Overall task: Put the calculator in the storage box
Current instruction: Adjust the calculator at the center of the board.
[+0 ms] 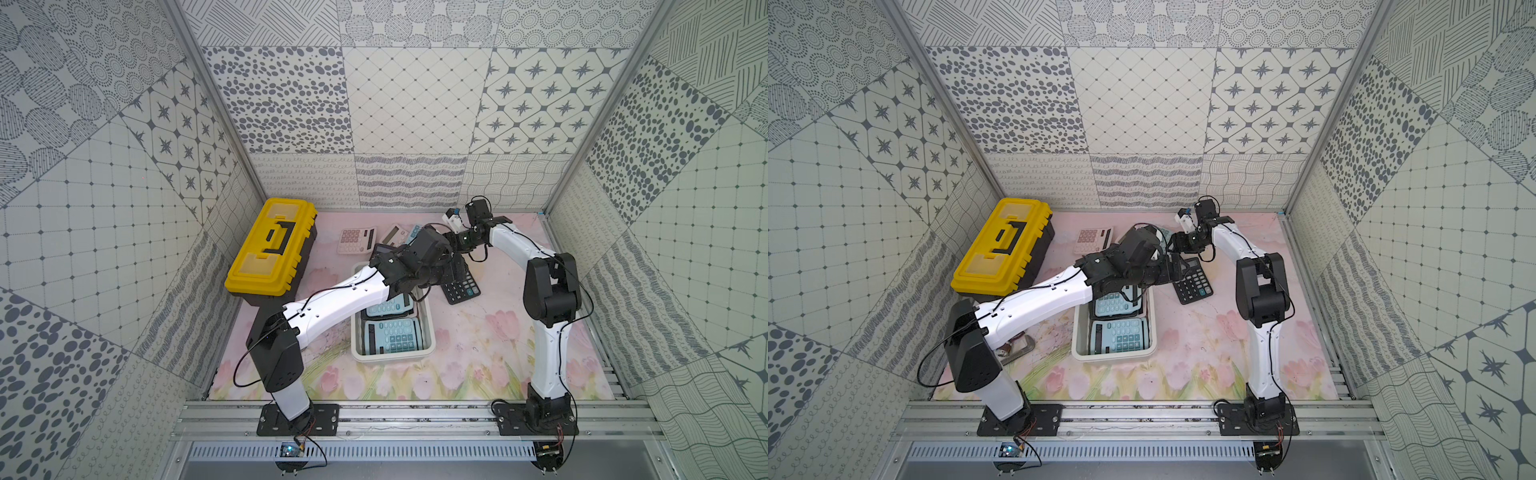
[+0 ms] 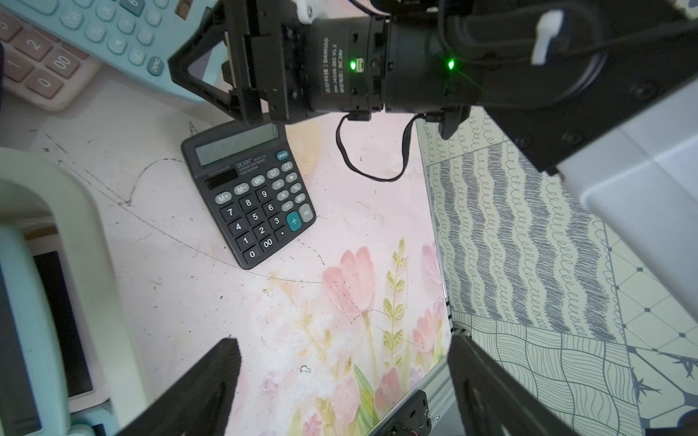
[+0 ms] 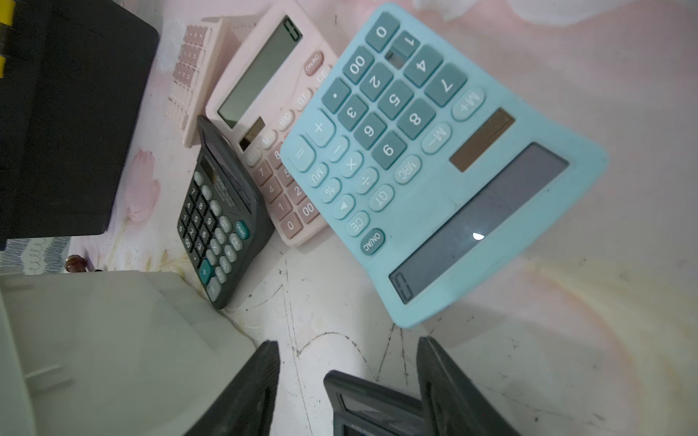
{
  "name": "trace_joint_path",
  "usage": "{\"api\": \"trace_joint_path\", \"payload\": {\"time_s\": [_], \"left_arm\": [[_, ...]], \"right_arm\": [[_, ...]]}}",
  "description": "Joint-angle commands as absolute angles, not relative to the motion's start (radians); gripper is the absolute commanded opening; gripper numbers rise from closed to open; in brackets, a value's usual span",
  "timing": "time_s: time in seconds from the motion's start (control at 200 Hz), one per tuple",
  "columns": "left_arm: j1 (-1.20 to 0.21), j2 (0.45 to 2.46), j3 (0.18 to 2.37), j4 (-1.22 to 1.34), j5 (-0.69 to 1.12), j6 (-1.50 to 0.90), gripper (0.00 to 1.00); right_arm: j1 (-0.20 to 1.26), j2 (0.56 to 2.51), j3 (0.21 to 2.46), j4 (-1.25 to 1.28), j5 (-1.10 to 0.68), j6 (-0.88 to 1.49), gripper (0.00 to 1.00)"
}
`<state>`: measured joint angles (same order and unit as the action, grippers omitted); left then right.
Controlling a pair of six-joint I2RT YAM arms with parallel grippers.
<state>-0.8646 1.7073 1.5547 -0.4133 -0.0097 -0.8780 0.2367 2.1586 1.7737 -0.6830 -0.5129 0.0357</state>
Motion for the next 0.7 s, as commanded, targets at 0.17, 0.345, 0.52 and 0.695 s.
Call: {"api": "trace_joint_path", "payload": {"time_s": [0.17,0.345,0.52,0.695], "left_arm": [[-0.843,1.626,1.456,-0.393,-0.012,-0.840,0.91],[-0.839,1.602,1.427,-0.373,-0.005,-0.847,0.91],[-0.839,1.590,1.418,-0.364,0.004,-0.853,0.91],[-0.839,1.573,1.408,-0.360,0.011,-0.859,0.91]], "right_arm": [[0.230,2.160,1.794,-0.762,-0.429,-0.042,0.64],[0.229,2.089,1.697,-0.773,-0.384,-0.066,0.64],[0.227,1.987,1.571,-0.773,-0.349,-0.046,0.64],[0.227,1.866,1.395,-0.749,-0.330,0.003,0.64]]}}
